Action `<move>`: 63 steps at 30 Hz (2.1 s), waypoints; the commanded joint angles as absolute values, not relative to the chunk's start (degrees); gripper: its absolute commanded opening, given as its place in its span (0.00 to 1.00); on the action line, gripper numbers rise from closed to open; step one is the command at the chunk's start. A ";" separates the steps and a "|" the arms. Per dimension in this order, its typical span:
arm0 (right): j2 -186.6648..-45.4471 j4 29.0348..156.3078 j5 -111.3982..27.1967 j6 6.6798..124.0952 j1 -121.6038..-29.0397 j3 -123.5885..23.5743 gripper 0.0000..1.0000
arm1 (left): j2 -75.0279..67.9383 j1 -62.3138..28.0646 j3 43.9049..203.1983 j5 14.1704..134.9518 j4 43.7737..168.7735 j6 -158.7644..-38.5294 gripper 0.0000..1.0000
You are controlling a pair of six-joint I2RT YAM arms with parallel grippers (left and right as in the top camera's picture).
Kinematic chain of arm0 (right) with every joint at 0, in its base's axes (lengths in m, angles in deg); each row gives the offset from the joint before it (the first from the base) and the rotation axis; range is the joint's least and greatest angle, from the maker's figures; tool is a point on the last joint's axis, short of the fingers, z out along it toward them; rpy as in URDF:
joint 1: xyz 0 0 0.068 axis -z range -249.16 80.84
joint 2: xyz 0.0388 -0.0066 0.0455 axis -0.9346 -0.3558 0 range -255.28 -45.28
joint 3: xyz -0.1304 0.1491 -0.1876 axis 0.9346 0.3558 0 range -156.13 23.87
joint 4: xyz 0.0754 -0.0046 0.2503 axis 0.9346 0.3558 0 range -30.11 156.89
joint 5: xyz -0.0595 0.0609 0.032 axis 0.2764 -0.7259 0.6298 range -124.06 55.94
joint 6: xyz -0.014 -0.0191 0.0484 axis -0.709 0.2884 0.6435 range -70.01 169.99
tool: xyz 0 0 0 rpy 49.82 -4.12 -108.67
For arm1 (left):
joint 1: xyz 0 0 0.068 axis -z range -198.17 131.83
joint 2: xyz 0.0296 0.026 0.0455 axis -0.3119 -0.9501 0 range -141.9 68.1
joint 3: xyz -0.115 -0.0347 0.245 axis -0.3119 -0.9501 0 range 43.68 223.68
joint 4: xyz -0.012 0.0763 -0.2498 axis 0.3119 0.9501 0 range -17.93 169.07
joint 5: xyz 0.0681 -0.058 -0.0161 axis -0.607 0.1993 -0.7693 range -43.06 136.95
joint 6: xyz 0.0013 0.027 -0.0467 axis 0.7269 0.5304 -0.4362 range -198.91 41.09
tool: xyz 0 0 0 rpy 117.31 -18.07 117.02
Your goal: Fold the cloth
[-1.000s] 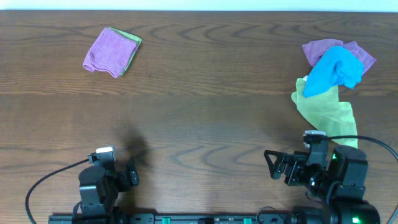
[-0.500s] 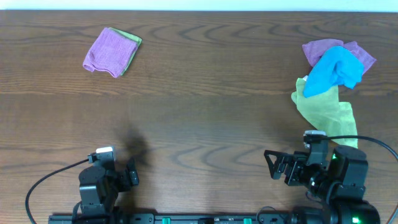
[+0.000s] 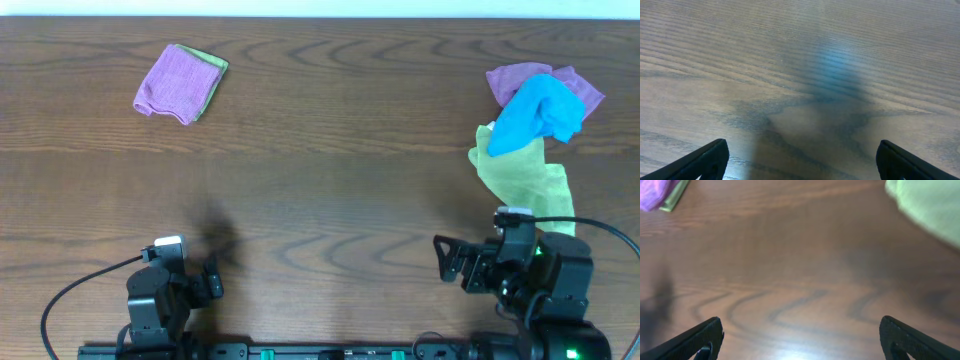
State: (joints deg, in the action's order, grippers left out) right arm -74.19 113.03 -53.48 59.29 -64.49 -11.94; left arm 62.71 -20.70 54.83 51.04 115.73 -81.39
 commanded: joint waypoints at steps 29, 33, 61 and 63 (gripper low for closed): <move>-46.63 102.89 -35.12 44.78 -68.49 14.46 0.99 | 63.15 -20.68 53.48 50.82 116.40 -80.17 0.95; -46.63 102.91 -35.14 44.80 -68.49 14.46 0.99 | 63.15 -20.68 53.48 50.82 116.40 -80.17 0.95; -46.67 102.89 -35.12 44.78 -68.49 14.46 0.99 | 63.15 -20.68 53.48 50.82 116.40 -80.17 0.95; -46.67 102.89 -35.12 44.78 -68.49 14.46 0.99 | 63.15 -20.68 53.48 50.82 116.40 -80.17 0.95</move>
